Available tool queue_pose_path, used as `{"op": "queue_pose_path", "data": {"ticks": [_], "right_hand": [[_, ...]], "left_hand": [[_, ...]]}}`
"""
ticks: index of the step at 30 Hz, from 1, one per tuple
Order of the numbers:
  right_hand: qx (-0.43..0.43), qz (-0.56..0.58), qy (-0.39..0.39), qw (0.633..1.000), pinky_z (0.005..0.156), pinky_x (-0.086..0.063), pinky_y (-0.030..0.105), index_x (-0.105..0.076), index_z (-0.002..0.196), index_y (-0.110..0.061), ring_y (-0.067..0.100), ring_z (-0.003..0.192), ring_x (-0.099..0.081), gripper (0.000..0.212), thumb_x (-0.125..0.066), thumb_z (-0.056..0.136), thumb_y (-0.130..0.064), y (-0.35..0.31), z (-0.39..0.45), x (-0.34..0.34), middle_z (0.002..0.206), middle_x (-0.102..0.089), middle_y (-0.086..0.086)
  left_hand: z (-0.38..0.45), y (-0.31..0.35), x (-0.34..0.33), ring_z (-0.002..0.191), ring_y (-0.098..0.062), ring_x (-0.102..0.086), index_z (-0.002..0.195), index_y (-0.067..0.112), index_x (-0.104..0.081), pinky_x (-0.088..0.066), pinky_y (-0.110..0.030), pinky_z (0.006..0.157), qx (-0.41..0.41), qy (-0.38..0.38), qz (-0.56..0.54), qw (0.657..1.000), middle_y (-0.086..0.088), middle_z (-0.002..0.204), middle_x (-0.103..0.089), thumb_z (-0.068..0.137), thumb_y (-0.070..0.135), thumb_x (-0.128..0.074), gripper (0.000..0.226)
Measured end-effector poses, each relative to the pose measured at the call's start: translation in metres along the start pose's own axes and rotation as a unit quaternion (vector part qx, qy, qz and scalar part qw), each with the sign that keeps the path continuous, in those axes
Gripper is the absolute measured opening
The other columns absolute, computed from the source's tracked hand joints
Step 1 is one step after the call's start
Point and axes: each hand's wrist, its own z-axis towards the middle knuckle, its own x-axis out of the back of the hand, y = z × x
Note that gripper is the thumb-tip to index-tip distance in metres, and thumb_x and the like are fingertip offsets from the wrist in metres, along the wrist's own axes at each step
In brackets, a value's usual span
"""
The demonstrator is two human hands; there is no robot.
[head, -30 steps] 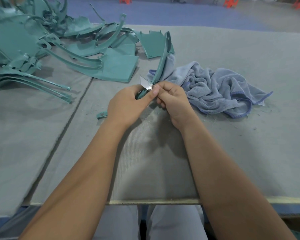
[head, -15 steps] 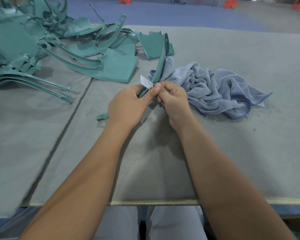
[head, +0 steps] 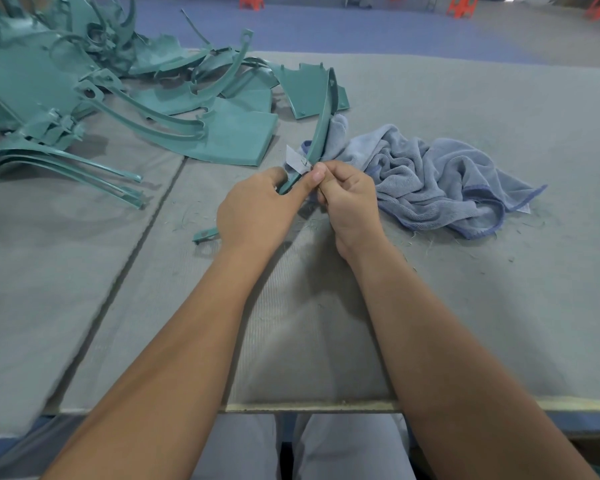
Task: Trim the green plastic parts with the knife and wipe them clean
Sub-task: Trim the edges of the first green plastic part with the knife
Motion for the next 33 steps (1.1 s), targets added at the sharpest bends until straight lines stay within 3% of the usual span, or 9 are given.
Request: {"op": "queue_pose_path", "data": {"ticks": [6,12,16,20,22,25,28,31,33], "right_hand": [[-0.006,0.018,0.035,0.999,0.047,-0.031,0.012,-0.061,0.076,-0.013,0.003,0.047,-0.032,0.027,-0.049,0.099,-0.005,0.003,0.004,0.003,0.057,-0.036,0.003],[0.011,0.015,0.045,0.999,0.049,-0.034,0.013,-0.064,0.077,-0.013,0.003,0.049,-0.036,0.027,-0.05,0.098,-0.003,0.006,0.006,0.002,0.054,-0.045,-0.005],[0.042,-0.015,0.033,0.998,0.052,-0.038,0.01,-0.064,0.078,-0.015,-0.004,0.05,-0.047,0.028,-0.05,0.097,-0.002,0.005,0.006,0.004,0.051,-0.056,-0.017],[0.077,-0.112,0.048,0.99,0.058,-0.042,0.025,-0.065,0.075,-0.017,0.006,0.061,-0.05,0.025,-0.054,0.095,-0.008,0.003,0.008,0.006,0.061,-0.058,-0.008],[0.092,-0.149,0.048,0.983,0.063,-0.046,0.032,-0.066,0.077,-0.013,0.013,0.066,-0.054,0.021,-0.055,0.095,-0.01,0.004,0.01,0.007,0.067,-0.062,0.001],[0.091,-0.161,0.053,0.981,0.065,-0.047,0.023,-0.067,0.08,-0.01,0.007,0.066,-0.056,0.019,-0.056,0.095,-0.01,0.002,0.01,0.006,0.068,-0.063,-0.003],[0.1,-0.183,0.069,0.976,0.061,-0.042,0.017,-0.065,0.079,-0.01,0.002,0.061,-0.049,0.019,-0.055,0.095,-0.009,0.0,0.009,0.004,0.064,-0.058,-0.006],[0.119,-0.219,0.075,0.965,0.062,-0.041,0.026,-0.064,0.08,-0.005,0.011,0.062,-0.048,0.02,-0.054,0.097,-0.011,0.001,0.008,0.003,0.067,-0.06,0.006],[0.143,-0.249,0.098,0.953,0.061,-0.04,0.023,-0.062,0.079,-0.01,0.009,0.062,-0.048,0.021,-0.053,0.097,-0.014,0.001,0.006,0.003,0.065,-0.058,-0.001]], "left_hand": [[-0.002,-0.002,0.0,0.05,-0.011,-0.041,0.061,0.014,-0.036,-0.019,-0.03,0.048,-0.012,0.0,0.019,1.0,0.001,0.05,-0.041,0.086,0.077,-0.034,0.068],[-0.001,-0.004,0.0,0.052,-0.008,-0.041,0.067,0.012,-0.044,-0.017,-0.03,0.047,-0.026,-0.001,0.042,0.999,0.001,0.052,-0.045,0.09,0.074,-0.029,0.068],[0.001,-0.005,0.0,0.057,-0.021,-0.047,0.067,0.012,-0.044,-0.02,-0.03,0.047,-0.031,-0.003,0.046,0.998,0.0,0.054,-0.046,0.09,0.074,-0.029,0.067],[0.0,-0.007,0.0,0.063,-0.027,-0.053,0.069,0.014,-0.047,-0.023,-0.032,0.048,-0.046,0.004,0.053,0.998,-0.001,0.057,-0.051,0.091,0.071,-0.029,0.064],[0.001,-0.01,0.002,0.078,-0.029,-0.06,0.092,0.027,-0.065,-0.031,-0.032,0.054,-0.064,-0.001,0.056,0.996,-0.001,0.073,-0.065,0.094,0.068,-0.029,0.054],[0.0,-0.014,0.009,0.093,-0.029,-0.063,0.131,0.048,-0.052,-0.038,-0.032,0.064,-0.103,-0.017,0.039,0.994,-0.001,0.098,-0.072,0.1,0.056,-0.031,0.039],[0.001,-0.011,0.008,0.085,-0.029,-0.06,0.125,0.035,-0.059,-0.037,-0.033,0.062,-0.127,-0.018,0.032,0.991,-0.002,0.09,-0.063,0.103,0.044,-0.035,0.034],[0.002,-0.007,0.004,0.086,-0.026,-0.056,0.112,0.017,-0.066,-0.038,-0.032,0.065,-0.132,0.001,0.018,0.991,-0.005,0.103,-0.051,0.102,0.034,-0.042,0.03],[0.004,-0.007,0.003,0.087,-0.026,-0.055,0.107,0.01,-0.066,-0.04,-0.032,0.067,-0.143,0.002,0.008,0.99,-0.008,0.108,-0.052,0.102,0.028,-0.044,0.028]]}}
